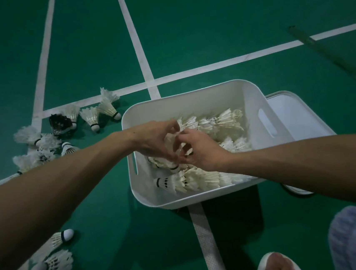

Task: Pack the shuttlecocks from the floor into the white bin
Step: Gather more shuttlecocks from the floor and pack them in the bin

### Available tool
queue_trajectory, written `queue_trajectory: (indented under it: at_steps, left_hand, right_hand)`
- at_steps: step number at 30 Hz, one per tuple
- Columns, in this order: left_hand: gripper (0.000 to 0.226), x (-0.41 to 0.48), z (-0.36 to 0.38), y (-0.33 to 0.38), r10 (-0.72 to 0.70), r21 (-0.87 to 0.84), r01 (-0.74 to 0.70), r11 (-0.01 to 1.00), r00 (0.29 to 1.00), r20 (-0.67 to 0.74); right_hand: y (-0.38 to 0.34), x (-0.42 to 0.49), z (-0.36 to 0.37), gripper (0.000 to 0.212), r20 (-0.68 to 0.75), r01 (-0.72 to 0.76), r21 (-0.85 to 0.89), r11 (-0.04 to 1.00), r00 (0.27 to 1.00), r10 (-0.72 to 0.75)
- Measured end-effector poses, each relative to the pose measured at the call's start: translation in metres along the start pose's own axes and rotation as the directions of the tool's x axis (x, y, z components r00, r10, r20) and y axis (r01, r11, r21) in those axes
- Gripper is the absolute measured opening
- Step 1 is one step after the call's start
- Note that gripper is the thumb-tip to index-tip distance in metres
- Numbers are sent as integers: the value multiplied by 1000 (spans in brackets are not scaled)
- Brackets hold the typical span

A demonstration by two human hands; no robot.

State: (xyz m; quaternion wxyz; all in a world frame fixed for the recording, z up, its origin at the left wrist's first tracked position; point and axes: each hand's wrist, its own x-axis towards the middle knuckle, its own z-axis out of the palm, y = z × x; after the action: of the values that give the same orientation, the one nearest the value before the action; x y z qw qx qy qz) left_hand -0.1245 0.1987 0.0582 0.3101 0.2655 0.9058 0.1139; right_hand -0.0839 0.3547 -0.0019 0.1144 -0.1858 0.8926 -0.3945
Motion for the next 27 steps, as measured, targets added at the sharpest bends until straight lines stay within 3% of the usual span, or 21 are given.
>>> queue_trajectory:
  at_steps: [2,5,8,10,13,17,20,23,27]
  left_hand:
    - [88,-1,-3,-3,-12,-45,14,999,999,31]
    - [91,-3,-6,-9,-17,-68,21,997,998,58]
    - [85,-3,-2,-15,-10,12,10,1000,1000,9]
    - [78,-1,3,-17,1,75,4,997,998,-61]
    - [63,2,9,-18,25,117,-7,993,988,-153]
    - [51,5,14,-16,65,189,-28,982,980,-190]
    - [54,6,16,-12,44,195,-3,981,977,-207]
    - [59,6,17,-10,22,163,17,987,972,-236]
    - [52,5,15,-12,-4,191,50,980,972,-234]
  right_hand:
    - [2,-3,-6,17,6,8,-67,998,1000,-7]
    - [8,-15,-24,18,26,12,-96,995,1000,-10]
    - [17,-26,-43,17,30,-59,-116,991,998,63]
    - [23,-26,-52,19,-49,-159,-39,986,986,157]
    - [24,-22,-56,14,-176,-279,234,931,930,322]
    - [19,-12,-43,14,-183,-339,503,795,857,481]
    - [14,-8,-32,13,-134,-338,645,685,833,537]
    - [13,-7,-25,10,-86,-342,693,635,835,543]
    - [14,-7,-15,14,-67,-398,616,680,834,548]
